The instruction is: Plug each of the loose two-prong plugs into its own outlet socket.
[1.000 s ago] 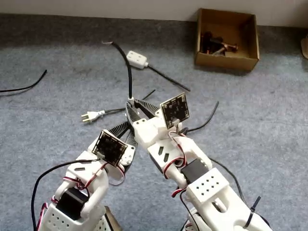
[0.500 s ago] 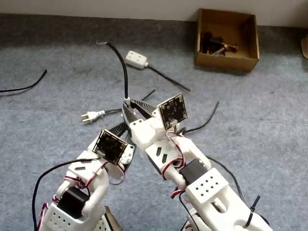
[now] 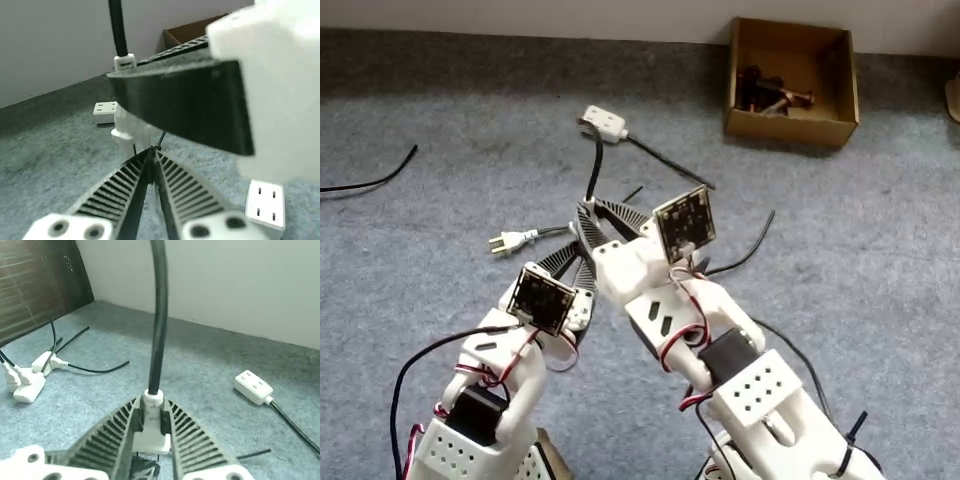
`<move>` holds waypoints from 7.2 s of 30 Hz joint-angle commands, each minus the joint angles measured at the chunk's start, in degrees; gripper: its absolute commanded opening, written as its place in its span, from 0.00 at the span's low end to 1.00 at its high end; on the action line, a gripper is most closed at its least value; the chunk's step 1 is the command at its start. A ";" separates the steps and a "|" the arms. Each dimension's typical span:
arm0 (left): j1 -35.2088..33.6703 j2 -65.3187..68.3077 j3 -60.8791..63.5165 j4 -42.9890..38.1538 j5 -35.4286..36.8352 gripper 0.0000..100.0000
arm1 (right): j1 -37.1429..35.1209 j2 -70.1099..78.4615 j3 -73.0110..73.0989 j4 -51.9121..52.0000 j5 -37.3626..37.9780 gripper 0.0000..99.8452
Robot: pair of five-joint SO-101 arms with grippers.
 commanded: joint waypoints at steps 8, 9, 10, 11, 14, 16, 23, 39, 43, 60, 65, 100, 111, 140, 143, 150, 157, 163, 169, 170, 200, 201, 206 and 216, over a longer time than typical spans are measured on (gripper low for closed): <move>-1.36 -0.75 -0.84 -1.93 0.18 0.01 | 0.75 -8.13 -3.30 6.99 -0.44 0.01; -1.45 -0.75 -0.84 -1.93 0.18 0.01 | 0.75 -8.13 -3.30 6.99 -0.44 0.01; -1.45 -0.75 -0.92 -1.76 0.26 0.01 | 0.84 -8.13 -3.30 6.99 -0.44 0.01; -1.36 -0.75 -0.92 -1.58 0.26 0.01 | 0.92 -8.04 -3.38 6.99 -0.44 0.01; -1.01 -0.75 -0.92 -1.49 0.26 0.01 | 1.01 -7.78 -3.56 6.99 -0.35 0.01; -0.92 -0.75 -0.92 -1.49 0.26 0.01 | 1.01 -7.69 -3.74 6.90 -0.35 0.01; 0.84 -0.75 -0.92 -1.49 0.35 0.01 | 1.01 -7.60 -3.74 6.73 -0.35 0.01; 5.58 -0.75 -1.01 -1.49 0.26 0.01 | 1.01 -0.84 -3.65 3.65 1.58 0.01; 5.67 -0.75 -1.98 -1.32 0.26 0.01 | 1.01 -0.57 -3.65 3.65 1.93 0.01; 1.71 -0.75 -2.15 -0.62 0.18 0.01 | 1.01 -0.84 -3.30 4.00 1.93 0.01; 0.22 -0.75 -1.89 -0.70 0.18 0.01 | 0.84 -0.92 -3.30 4.09 1.93 0.01; -6.11 -0.75 -1.54 -5.54 0.26 0.01 | 0.57 -0.92 -3.12 10.24 1.58 0.01; -6.73 -0.75 -1.54 -5.54 0.35 0.01 | -2.42 -0.92 -0.84 10.07 1.93 0.01; -18.24 -0.75 -1.54 -5.36 0.62 0.01 | 19.21 -0.31 -11.47 37.14 8.70 0.01; -18.24 -0.75 -1.54 -5.36 0.62 0.01 | 21.58 -0.31 -13.32 40.48 9.23 0.01; -18.33 -0.75 -1.54 -5.27 0.62 0.01 | 24.40 -0.22 -13.58 40.75 9.14 0.01; -18.33 -0.75 -1.54 -5.27 0.62 0.01 | 25.98 -0.13 -13.76 43.12 4.48 0.01; -18.33 -0.75 -1.54 -5.27 0.62 0.01 | 27.12 -0.13 -14.02 43.30 2.02 0.01; -18.33 -0.75 -0.66 -5.27 0.44 0.01 | 27.21 8.13 -26.07 53.05 1.85 0.01; -18.33 -0.75 -0.66 -5.27 0.44 0.01 | 27.21 11.30 -29.41 55.60 0.97 0.01; -20.09 -0.75 -0.66 -5.27 0.44 0.01 | 23.34 37.85 -48.57 70.20 -26.64 0.01; -20.09 -0.75 -0.66 -5.27 0.44 0.01 | 23.34 37.85 -47.69 69.49 -27.60 0.01; -20.09 -0.75 -0.66 -5.27 0.44 0.01 | 23.34 37.85 -44.18 68.00 -22.07 0.01; -20.09 -0.75 -0.57 -5.27 0.35 0.01 | 23.43 37.93 -43.74 68.00 -21.10 0.01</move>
